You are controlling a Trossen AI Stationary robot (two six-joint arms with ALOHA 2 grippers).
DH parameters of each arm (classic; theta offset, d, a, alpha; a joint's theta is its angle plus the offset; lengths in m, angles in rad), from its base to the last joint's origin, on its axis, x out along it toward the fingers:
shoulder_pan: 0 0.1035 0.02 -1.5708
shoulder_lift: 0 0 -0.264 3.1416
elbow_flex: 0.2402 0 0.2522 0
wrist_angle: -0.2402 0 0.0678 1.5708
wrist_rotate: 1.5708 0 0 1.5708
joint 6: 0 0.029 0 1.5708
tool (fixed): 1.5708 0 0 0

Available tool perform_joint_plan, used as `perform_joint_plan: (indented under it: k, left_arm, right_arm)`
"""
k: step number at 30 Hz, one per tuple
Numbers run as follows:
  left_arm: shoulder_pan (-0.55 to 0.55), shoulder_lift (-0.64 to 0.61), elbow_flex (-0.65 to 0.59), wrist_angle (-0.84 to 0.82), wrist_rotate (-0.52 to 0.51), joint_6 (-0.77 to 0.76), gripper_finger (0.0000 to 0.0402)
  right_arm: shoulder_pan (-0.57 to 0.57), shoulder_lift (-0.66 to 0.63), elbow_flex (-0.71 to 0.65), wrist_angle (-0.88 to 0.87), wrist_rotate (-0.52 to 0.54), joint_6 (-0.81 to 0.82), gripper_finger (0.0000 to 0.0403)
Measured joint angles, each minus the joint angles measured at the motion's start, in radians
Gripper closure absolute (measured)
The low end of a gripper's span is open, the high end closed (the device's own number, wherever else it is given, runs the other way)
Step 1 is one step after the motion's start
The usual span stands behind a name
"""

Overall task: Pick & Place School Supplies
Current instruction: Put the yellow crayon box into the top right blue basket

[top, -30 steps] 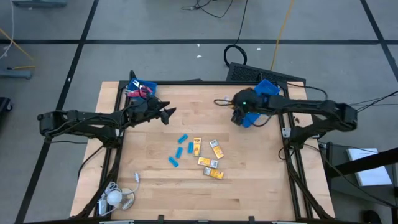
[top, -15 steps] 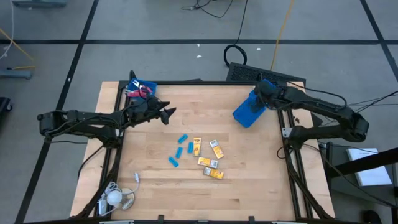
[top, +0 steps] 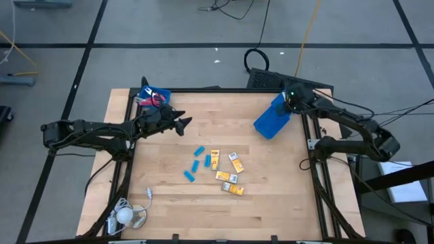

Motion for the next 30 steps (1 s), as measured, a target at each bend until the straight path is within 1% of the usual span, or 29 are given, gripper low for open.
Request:
perform_joint_plan:
  k: [2, 6, 15, 19, 24, 27, 30]
  left_arm:
    - [0.0, 0.0, 0.0, 0.0, 0.0, 0.0, 0.0089]
    - [0.0, 0.0, 0.0, 0.0, 0.0, 0.0, 0.0089]
    - [0.0, 0.0, 0.0, 0.0, 0.0, 0.0, 0.0089]
    - [0.0, 0.0, 0.0, 0.0, 0.0, 0.0, 0.0089]
    - [0.0, 0.0, 0.0, 0.0, 0.0, -0.004, 0.0089]
    - [0.0, 0.0, 0.0, 0.0, 0.0, -0.004, 0.0089]
    - [0.0, 0.0, 0.0, 0.0, 0.0, -0.004, 0.0089]
  right_arm:
    - [-0.019, 0.0, -0.026, 0.047, -0.02, 0.0, 0.0278]
    - [-0.045, 0.0, -0.054, 0.067, -0.018, -0.002, 0.0278]
    - [-0.046, 0.0, -0.078, 0.142, -0.017, 0.024, 0.0269]
    - [-0.046, 0.0, -0.092, 0.162, -0.015, 0.027, 0.0249]
    - [-0.046, 0.0, -0.092, 0.172, -0.011, 0.027, 0.0212]
    - [-0.046, 0.0, -0.092, 0.191, 0.01, 0.027, 0.019]
    - [-0.046, 0.0, -0.092, 0.222, 0.009, 0.019, 0.0175]
